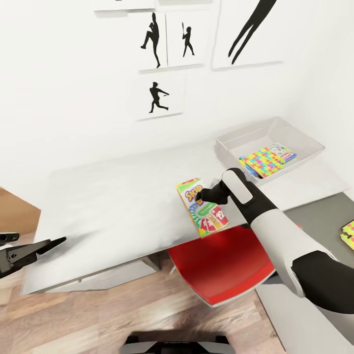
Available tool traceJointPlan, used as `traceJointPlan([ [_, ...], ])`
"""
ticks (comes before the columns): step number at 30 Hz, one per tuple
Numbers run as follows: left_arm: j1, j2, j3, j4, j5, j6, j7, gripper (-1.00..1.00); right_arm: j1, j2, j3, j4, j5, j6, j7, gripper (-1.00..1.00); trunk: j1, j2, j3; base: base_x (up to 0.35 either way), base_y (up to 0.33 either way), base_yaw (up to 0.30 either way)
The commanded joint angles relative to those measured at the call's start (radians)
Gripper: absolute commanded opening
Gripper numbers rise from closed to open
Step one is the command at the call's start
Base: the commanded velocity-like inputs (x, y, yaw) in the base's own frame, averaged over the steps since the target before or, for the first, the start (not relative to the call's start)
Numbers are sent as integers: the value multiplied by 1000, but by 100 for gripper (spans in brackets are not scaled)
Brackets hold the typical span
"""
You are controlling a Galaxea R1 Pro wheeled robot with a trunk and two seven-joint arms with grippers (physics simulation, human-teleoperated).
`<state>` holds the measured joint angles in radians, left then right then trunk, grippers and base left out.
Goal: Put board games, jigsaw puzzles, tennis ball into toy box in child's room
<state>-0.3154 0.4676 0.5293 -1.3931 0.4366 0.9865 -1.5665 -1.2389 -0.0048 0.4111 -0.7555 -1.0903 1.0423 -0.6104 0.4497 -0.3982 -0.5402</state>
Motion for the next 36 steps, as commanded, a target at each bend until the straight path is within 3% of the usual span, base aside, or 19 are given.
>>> traceJointPlan([
  [1, -1, 0, 0, 0, -1, 11, -4, 100, -1, 0, 3, -1, -11, 1, -9, 100, 0, -2, -1, -142, 254, 0],
  [19, -1, 0, 0, 0, -1, 11, -4, 100, -1, 2, 3, -4, -10, 0, -12, 100, 0, -2, -1, -50, 261, 0],
  [36, -1, 0, 0, 0, -1, 11, -4, 100, -2, -1, 3, -5, -10, -1, -12, 100, 0, -2, -1, 41, -39, 0],
])
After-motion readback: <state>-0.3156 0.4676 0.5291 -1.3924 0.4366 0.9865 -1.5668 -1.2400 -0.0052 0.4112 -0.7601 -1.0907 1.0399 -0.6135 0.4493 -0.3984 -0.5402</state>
